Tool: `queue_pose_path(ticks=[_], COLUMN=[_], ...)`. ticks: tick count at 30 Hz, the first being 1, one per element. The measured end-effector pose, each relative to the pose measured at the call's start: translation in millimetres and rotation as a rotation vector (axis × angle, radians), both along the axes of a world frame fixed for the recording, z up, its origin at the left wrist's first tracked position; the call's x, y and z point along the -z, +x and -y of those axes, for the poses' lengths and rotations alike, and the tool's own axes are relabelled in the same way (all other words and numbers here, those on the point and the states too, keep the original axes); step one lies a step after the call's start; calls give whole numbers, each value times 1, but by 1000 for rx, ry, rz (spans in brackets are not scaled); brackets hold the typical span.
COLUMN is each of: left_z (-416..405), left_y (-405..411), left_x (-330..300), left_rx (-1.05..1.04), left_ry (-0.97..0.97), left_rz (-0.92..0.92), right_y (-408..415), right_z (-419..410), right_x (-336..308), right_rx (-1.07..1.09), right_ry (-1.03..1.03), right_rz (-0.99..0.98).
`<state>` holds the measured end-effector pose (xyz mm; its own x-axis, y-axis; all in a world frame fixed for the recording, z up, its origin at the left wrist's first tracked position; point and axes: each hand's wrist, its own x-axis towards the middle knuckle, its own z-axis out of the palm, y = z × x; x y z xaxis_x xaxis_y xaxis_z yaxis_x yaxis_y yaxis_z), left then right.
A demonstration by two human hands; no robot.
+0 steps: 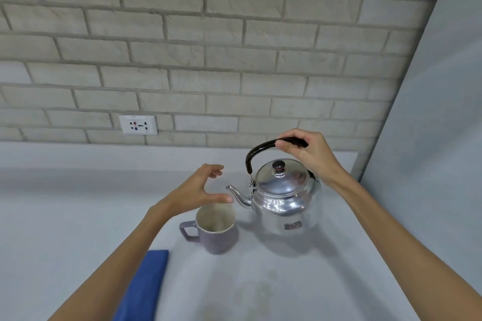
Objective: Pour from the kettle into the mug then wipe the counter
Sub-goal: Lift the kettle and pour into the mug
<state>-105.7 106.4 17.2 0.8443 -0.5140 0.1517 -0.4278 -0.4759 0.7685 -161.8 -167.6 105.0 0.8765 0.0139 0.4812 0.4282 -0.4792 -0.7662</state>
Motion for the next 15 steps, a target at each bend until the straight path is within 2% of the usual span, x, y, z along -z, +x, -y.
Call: queue_pose_path(ticks=[6,10,15], left_z=[-23,-22,-19], left_y=[-12,-21,-22], left_x=[49,63,71], left_rx=[-36,-63,-87], left_ry=[117,73,98], left_rz=[-124,-206,-172], right_y=[-6,-10,-12], right_z=[-1,-5,-7], right_x=[2,4,8], right_rx=[0,-15,-9], right_ry=[-64,-117,-162], right_rz=[-38,-54,-76])
